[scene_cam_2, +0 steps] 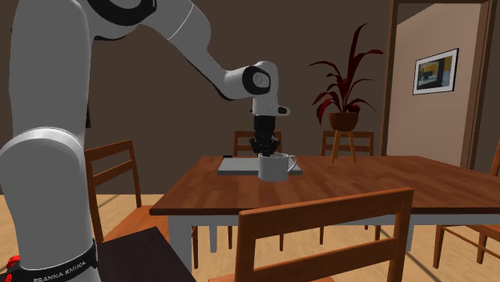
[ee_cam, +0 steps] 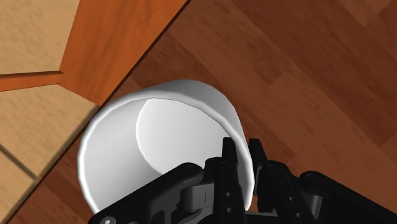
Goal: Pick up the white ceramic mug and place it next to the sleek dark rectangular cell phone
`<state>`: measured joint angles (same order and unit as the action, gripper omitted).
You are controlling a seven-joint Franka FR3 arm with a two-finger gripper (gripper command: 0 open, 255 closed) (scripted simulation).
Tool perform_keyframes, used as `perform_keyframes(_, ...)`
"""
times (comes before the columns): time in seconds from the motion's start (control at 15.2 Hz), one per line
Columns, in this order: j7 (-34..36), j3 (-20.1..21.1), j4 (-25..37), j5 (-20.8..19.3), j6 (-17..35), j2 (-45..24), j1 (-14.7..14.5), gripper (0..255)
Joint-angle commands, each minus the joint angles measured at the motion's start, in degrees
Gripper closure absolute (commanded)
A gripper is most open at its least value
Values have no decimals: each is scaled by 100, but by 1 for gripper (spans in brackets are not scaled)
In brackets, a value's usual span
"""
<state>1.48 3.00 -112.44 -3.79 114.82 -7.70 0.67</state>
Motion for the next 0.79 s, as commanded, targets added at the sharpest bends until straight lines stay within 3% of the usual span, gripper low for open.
perform_keyframes(0.0, -5, 3, 96, 7, -141, 43, -3, 255)
perform_keyframes(0.73, -56, 8, 671, 37, -940, 269, -4, 255)
